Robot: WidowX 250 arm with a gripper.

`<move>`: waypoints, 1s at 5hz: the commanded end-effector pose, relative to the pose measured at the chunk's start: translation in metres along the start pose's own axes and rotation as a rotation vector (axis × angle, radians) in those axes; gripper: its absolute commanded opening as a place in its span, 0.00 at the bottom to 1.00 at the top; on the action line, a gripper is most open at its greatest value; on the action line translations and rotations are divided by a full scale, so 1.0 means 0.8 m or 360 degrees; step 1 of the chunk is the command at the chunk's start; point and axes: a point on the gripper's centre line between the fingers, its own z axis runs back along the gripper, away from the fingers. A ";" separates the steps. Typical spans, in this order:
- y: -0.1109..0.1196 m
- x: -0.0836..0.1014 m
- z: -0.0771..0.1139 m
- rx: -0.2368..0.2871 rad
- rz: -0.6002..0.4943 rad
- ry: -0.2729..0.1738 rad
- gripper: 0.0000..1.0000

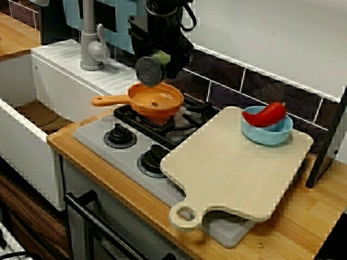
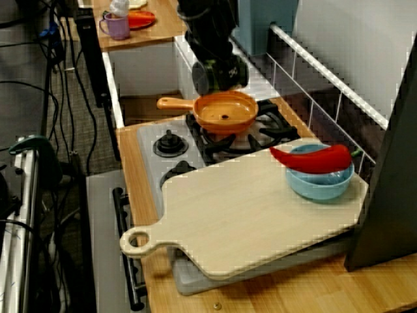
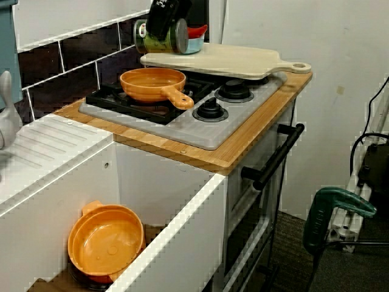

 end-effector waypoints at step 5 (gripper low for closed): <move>-0.005 -0.015 0.007 -0.0147 -0.0450 -0.0448 1.00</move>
